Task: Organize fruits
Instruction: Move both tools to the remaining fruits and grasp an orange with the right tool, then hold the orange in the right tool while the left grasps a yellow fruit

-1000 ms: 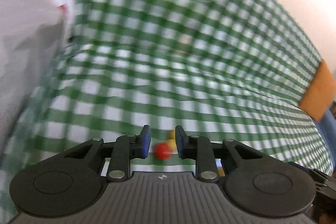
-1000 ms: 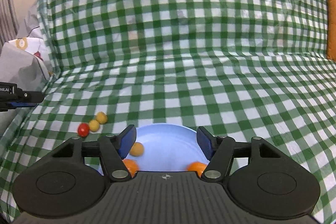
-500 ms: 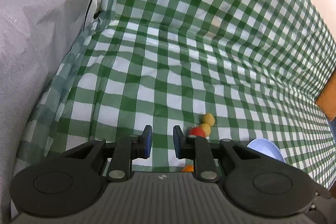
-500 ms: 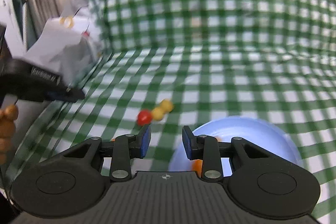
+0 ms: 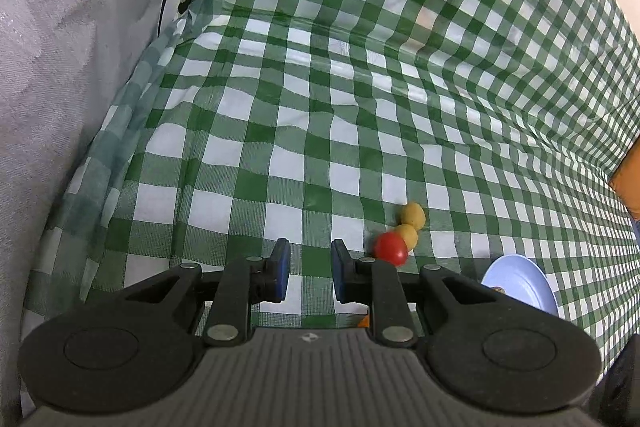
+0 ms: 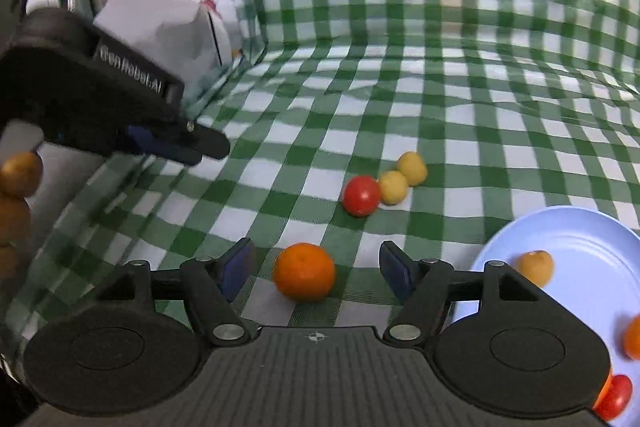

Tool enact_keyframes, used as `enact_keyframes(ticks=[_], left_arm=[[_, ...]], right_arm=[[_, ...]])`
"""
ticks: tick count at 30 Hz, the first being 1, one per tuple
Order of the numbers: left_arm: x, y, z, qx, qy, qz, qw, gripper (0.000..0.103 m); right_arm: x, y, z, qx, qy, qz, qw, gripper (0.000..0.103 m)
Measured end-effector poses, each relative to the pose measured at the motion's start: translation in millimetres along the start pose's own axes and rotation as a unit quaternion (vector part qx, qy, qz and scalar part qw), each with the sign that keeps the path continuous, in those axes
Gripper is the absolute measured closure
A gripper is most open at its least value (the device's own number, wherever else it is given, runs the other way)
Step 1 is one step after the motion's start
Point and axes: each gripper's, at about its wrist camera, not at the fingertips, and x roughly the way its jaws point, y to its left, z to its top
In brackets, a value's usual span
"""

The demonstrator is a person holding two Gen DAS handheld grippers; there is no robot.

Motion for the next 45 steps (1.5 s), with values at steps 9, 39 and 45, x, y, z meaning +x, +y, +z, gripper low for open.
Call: enact_keyframes(ticks=[9,39,45], left_arm=[[7.2,-9.8,-1.0,0.005,0.008,0.0,1.0,0.079],[79.7,-66.6,3.9,0.066,0.072,-0.04,0.9944,0.063],[91.6,-78.2,2.3,0.079,0.079,-0.035,0.9931,0.063]], right_arm=[[27.3,8.6,-2.8,-0.027,0.048,-0.004,0.998,0.064],[21.6,-17.8,2.1,0.025,0.071,-0.022,0.997,0.064],[24.3,-22.9,3.5,0.033,0.071,-0.019,0.997,0.064]])
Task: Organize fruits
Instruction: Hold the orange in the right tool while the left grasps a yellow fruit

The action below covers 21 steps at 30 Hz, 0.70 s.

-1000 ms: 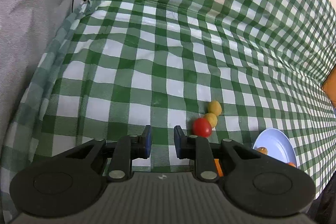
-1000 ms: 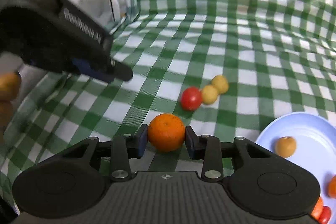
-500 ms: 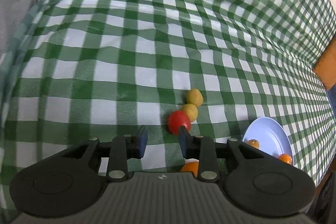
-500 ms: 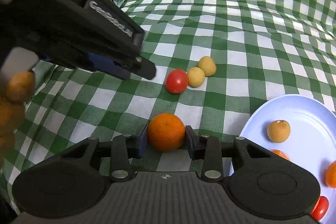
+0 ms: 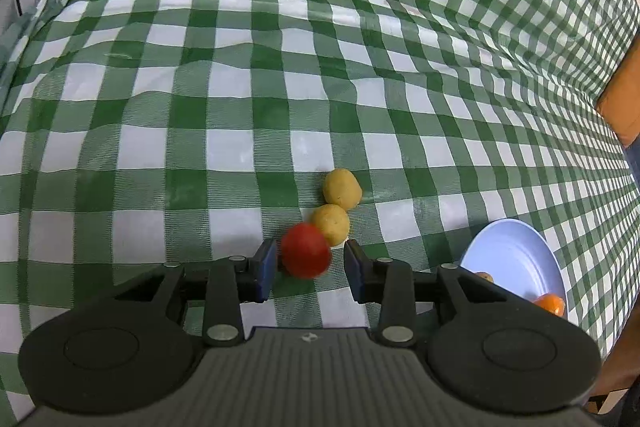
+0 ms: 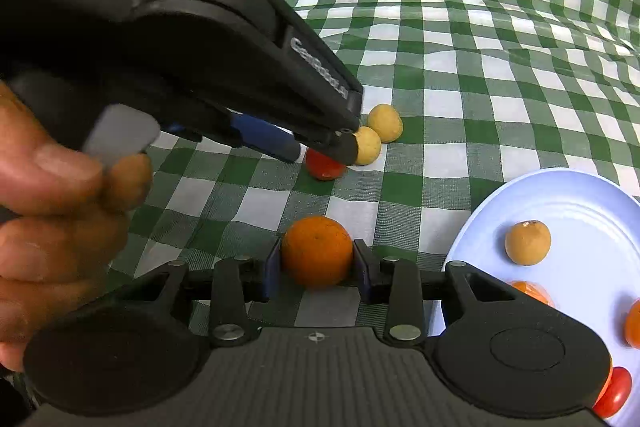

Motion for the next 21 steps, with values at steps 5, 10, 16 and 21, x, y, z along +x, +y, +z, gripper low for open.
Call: enact_keyframes(ticks=[5,10,16,21], left_arm=[[6.3,-5.5,1.8,0.007,0.0,0.006,1.0,0.063],[10.4,-7.8,6.3,0.016,-0.01,0.009,0.9998,0.063],[21.6,-16.3,15.1,0.038,-0.014,-0.002,0.9992,0.062],[33.3,-22.5,18.6,0.064,-0.003,-0.018,0.9978,0.062]], right_arm=[[0.9,-2.0,0.0,0.002,0.0,0.001,1.0,0.064],[0.5,-1.5,-0.2,0.002,0.0,0.001,1.0,0.064],[0.6,-8.9,0.7,0.02,0.001,0.0,1.0,0.064],[-0.3,-12.5,-0.6,0.023,-0.001,0.001,1.0,0.064]])
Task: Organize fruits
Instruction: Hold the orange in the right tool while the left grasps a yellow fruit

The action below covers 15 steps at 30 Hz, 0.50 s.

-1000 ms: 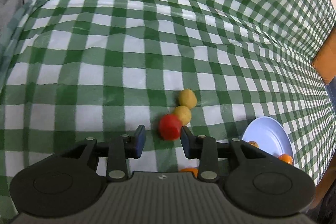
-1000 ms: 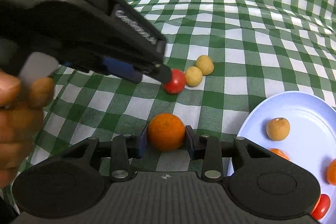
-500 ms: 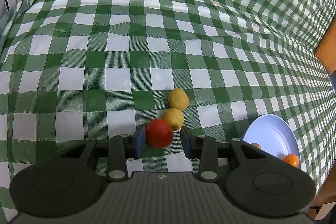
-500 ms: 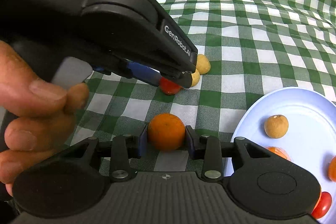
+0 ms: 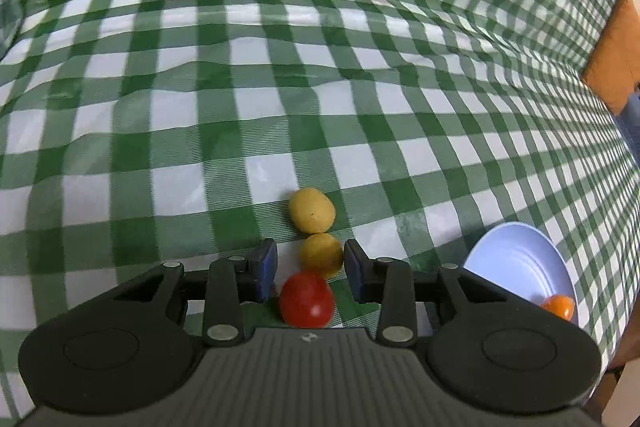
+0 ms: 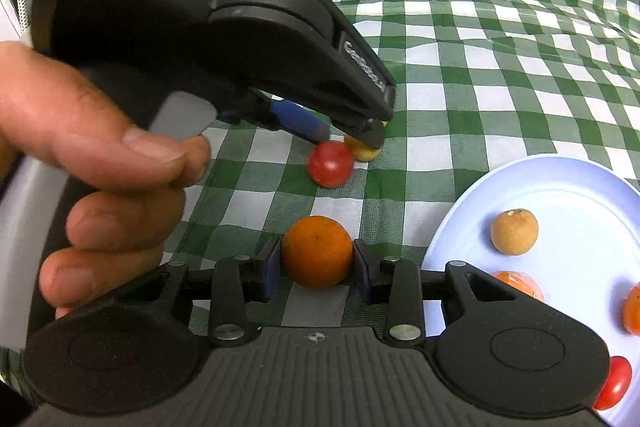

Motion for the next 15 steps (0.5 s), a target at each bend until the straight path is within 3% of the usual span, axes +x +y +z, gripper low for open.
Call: enact_keyframes(ticks=[4,5,6,15], left_arm=[[8.1,-8.5,2.1,0.026,0.003,0.004,0.9996,0.063],[10.1,-10.3,2.8,0.031,0.002,0.006,0.9995,0.065],[12.1,-12.0,4.0,0.035,0.001,0.006,0.9994,0.075],[-6.2,-8.5,0.6,0.029,-0.013,0.013,0.9994,0.076]], right_arm=[[-1.7,-1.3,-1.3,0.006,0.001,-0.001,1.0,0.064],[-2.1,-2.0,-1.5,0.007,0.0,-0.001,1.0,0.064],[-2.6,-2.7,-1.9,0.009,0.0,-0.001,1.0,0.064],[-7.5,-9.1,-1.6,0.029,-0.014,0.019,0.999,0.064]])
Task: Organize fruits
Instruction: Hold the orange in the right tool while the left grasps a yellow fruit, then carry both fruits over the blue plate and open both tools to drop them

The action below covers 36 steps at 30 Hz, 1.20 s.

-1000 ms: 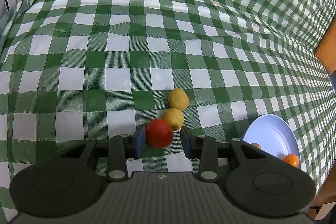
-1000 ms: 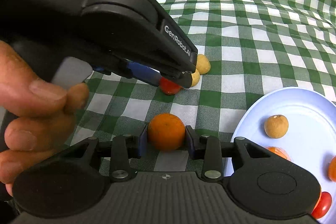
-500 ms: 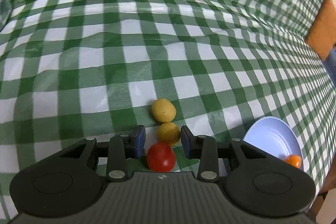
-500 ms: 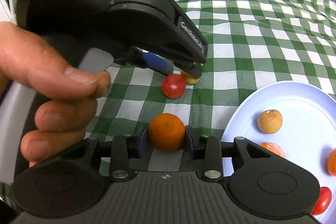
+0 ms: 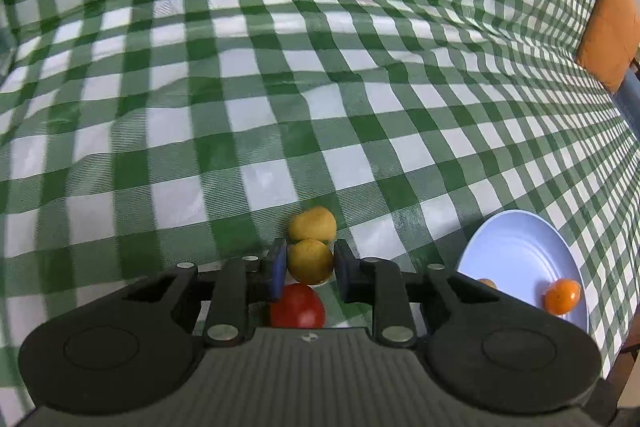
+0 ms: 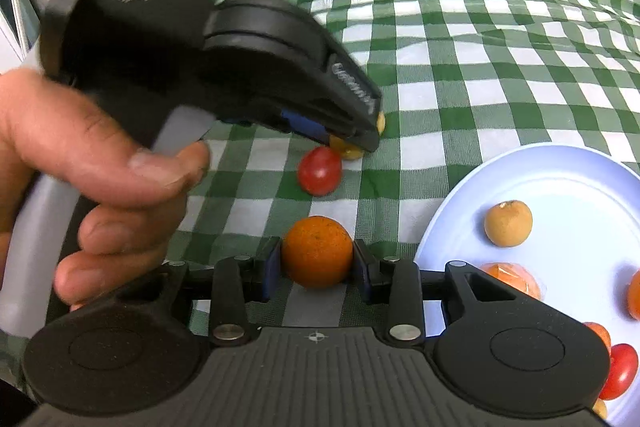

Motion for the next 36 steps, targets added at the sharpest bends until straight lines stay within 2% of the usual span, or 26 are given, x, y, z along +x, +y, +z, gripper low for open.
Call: enact_keyframes(ticks=[6,12,17,21,24,26,28,36], left_arm=[[-39.8,11.8,-21.7,-0.039,-0.025,0.031,0.9985,0.076],[-97.2,20.6,-57.6,-0.098,-0.07,0.058,0.991,0.076],[-128.9,8.5,-80.5,-0.093,-0.098,0.082,0.9875,0.076],[-137.8,-9.2,-87.5,-0.076,-0.111,0.087,0.987,0.076],[-136.6,-22.2,-88.9,-0.062,-0.112,0.076,0.9888,0.076],[-134.3,-28.0,-88.4,-0.052,-0.109,0.071,0.9901,0.076],[-131.4,-33.9,-86.6,-0.051,-0.109,0.063,0.9907,0.076],[-110.0,-54.0,-80.3,-0.041,-0.101,0.055,0.9926,0.076]], right_arm=[[-15.5,5.3,-1.2,-0.02,-0.033,0.006,0.999,0.064],[-40.9,7.7,-5.3,-0.041,-0.066,0.006,0.997,0.064],[-87.8,-4.2,0.1,-0.042,-0.105,-0.008,0.994,0.064],[-123.6,-23.9,6.8,-0.063,-0.139,-0.039,0.987,0.064],[-142.0,-52.2,5.8,-0.04,-0.16,-0.066,0.984,0.064],[-144.9,-76.1,3.3,0.0,-0.142,-0.079,0.987,0.065],[-154.6,-88.1,0.5,0.019,-0.147,-0.088,0.985,0.064],[-162.7,-110.4,0.1,-0.014,-0.13,-0.131,0.983,0.065]])
